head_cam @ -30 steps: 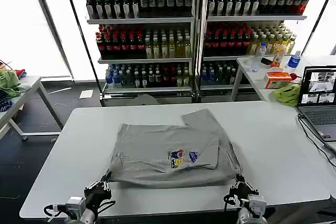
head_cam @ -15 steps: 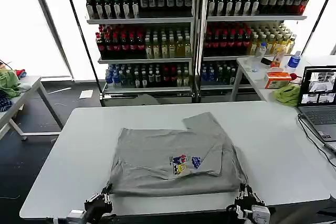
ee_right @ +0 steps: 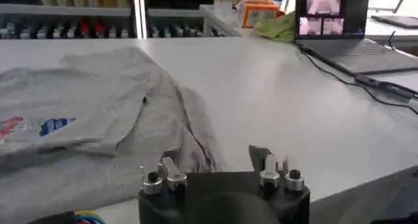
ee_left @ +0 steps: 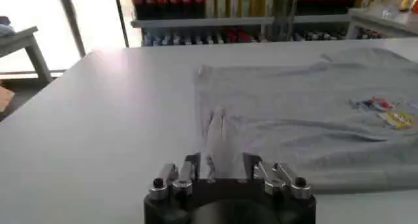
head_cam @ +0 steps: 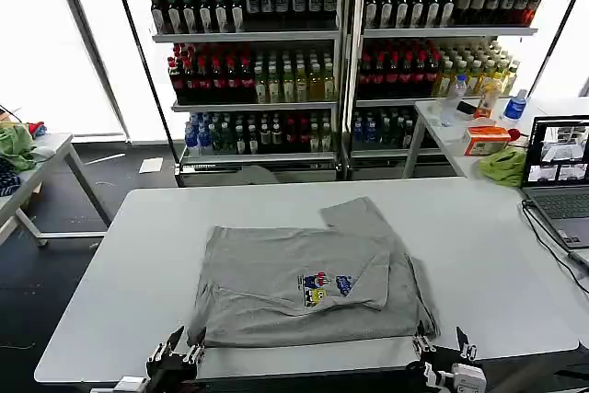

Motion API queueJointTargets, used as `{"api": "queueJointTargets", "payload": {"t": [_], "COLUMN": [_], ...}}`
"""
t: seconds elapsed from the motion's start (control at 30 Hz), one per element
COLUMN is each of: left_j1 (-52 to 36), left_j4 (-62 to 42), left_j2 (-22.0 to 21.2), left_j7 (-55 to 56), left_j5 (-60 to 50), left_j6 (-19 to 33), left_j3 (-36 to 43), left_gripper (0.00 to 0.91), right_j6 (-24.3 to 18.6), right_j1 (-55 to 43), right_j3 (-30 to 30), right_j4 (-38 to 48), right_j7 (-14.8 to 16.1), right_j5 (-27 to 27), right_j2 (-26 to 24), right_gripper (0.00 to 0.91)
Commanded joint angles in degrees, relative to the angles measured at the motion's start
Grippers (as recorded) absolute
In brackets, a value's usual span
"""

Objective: Fold and organize the clothes.

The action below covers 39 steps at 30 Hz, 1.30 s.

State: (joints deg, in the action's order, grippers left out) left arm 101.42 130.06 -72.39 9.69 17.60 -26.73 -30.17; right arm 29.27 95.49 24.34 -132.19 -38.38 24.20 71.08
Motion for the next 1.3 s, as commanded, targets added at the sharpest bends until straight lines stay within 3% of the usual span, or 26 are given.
{"api": "queueJointTargets", "payload": {"t": [0.03, 0.3, 0.6, 0.8, 1.1, 1.3], "left_j1": [-4.07, -11.26, -23.18, -34.4, -50.35, -61.48], "left_j4": [6.29, 5.13, -5.02, -13.2, -23.5, -33.97], "left_j2": [0.85, 7.3, 11.34, 13.9, 23.49, 21.87], "left_j7": [1.04, 0.09, -4.73, -5.85, -7.57, -8.81], "left_j5": [4.49, 9.12, 9.78, 11.46, 22.98, 24.13], "left_j6": [-1.68, -2.84, -3.59, -5.27, -6.35, -6.38], "left_j3": [-3.39, -7.69, -3.81, 1.25, 13.11, 21.1], "left_gripper": [0.907, 0.907, 0.907, 0.907, 0.907, 0.907], "right_j6": [-0.51, 0.43, 3.13, 3.94, 3.92, 3.94], "right_j1": [-4.39, -17.79, -36.04, -49.62, -64.75, -72.47], "right_j3": [5.2, 7.9, 1.48, -5.23, -14.87, -19.97], "right_j4": [-0.18, 5.11, 14.18, 23.3, 38.06, 50.15], "right_j7": [0.83, 2.82, 9.14, 8.99, 13.22, 16.32], "right_j5": [2.77, 8.23, 11.44, 14.21, 18.32, 18.18], "right_j2": [-0.08, -3.6, -6.0, -8.11, -9.31, -5.52], "right_gripper": [0.907, 0.907, 0.907, 0.907, 0.907, 0.907]}}
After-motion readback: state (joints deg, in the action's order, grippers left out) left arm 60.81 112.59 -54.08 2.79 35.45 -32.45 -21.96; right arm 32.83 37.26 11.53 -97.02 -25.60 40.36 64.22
